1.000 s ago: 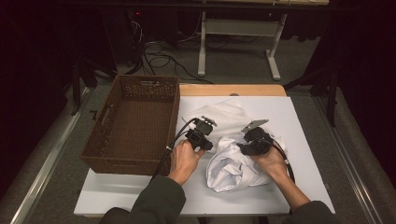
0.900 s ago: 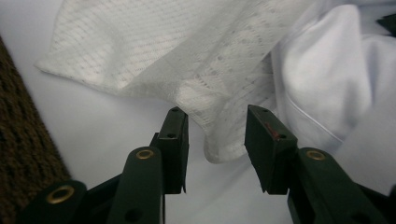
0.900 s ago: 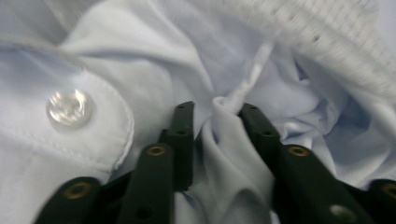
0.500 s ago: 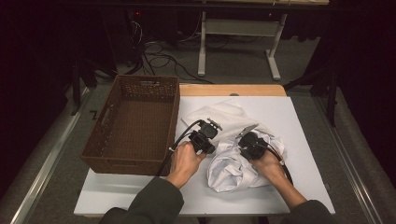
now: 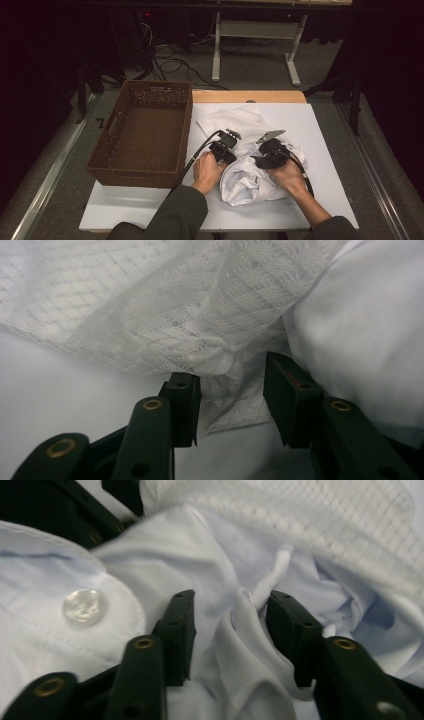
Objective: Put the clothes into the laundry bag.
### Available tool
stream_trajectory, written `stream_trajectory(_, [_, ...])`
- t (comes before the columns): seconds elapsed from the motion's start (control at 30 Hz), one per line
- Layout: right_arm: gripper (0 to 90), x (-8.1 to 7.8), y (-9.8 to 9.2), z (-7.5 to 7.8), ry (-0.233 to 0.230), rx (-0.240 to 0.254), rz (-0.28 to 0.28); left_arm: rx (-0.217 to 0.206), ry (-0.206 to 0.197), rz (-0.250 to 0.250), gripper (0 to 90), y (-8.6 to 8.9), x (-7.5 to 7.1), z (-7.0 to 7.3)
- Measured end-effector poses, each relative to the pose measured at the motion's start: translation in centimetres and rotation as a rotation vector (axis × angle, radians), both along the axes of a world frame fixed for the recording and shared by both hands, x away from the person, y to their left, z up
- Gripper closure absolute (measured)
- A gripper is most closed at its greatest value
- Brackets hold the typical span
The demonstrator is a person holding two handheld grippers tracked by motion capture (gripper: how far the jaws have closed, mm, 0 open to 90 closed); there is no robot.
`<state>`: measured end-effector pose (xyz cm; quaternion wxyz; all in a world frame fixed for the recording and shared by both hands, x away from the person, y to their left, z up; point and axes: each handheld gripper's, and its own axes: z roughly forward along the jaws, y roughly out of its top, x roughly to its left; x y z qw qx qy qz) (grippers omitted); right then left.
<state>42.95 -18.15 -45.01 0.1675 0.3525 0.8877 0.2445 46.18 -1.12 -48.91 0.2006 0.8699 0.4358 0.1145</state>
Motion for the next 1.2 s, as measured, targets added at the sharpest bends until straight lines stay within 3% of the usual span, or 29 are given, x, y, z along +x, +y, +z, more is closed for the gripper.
stream_trajectory(0.1, [48.9,0.3,0.3,0.2,-0.009,0.042,-0.006,0.004,-0.008,-0.003,57.7,-0.1,0.0,0.0])
stream_trajectory(0.2, [45.1,0.9,0.8,-0.7,0.017,0.01,-0.007,0.01,-0.008,-0.004,58.0,-0.2,-0.1,-0.1])
stream_trajectory(0.33, [44.2,1.9,1.2,-2.7,0.089,-0.033,-0.034,0.005,0.005,-0.003,60.1,-0.2,0.0,-0.1])
stream_trajectory(0.47, [63.4,2.2,1.5,-3.4,0.097,-0.103,-0.004,-0.003,0.01,-0.015,64.0,-0.2,0.0,-0.1])
stream_trajectory(0.53, [80.1,2.0,1.5,-3.3,0.068,-0.15,0.012,0.004,0.006,-0.033,69.4,-0.4,-0.3,-0.1])
stream_trajectory(0.6, [86.8,1.8,1.3,-3.2,0.062,-0.159,0.009,0.018,-0.005,-0.058,77.2,-0.7,-0.5,-0.1])
stream_trajectory(0.67, [88.1,1.7,0.9,-2.8,0.058,-0.161,0.015,0.024,-0.014,-0.067,84.8,-0.9,-0.7,-0.1])
stream_trajectory(0.73, [88.4,1.5,0.6,-2.2,0.044,-0.158,0.006,0.015,0.002,-0.068,89.2,-0.6,-0.6,0.0])
stream_trajectory(0.83, [88.5,1.4,-0.5,-1.4,0.031,-0.15,-0.015,-0.007,0.016,-0.052,90.0,-0.1,-0.7,0.2])
stream_trajectory(1.0, [88.6,1.9,-2.2,-1.0,0.015,-0.148,-0.06,-0.005,0.004,-0.038,90.0,0.8,-1.2,0.9])
stream_trajectory(1.13, [88.5,3.0,-3.3,-1.4,0.036,-0.152,-0.142,-0.023,-0.016,-0.015,90.0,1.3,-1.1,1.9])
stream_trajectory(1.17, [88.3,3.2,-3.5,-1.6,0.048,-0.146,-0.147,0.004,-0.034,-0.005,90.0,1.3,-1.1,2.0])
stream_trajectory(1.2, [87.8,3.3,-3.5,-1.6,0.051,-0.143,-0.152,0.001,-0.031,-0.009,90.0,1.5,-1.1,2.1])
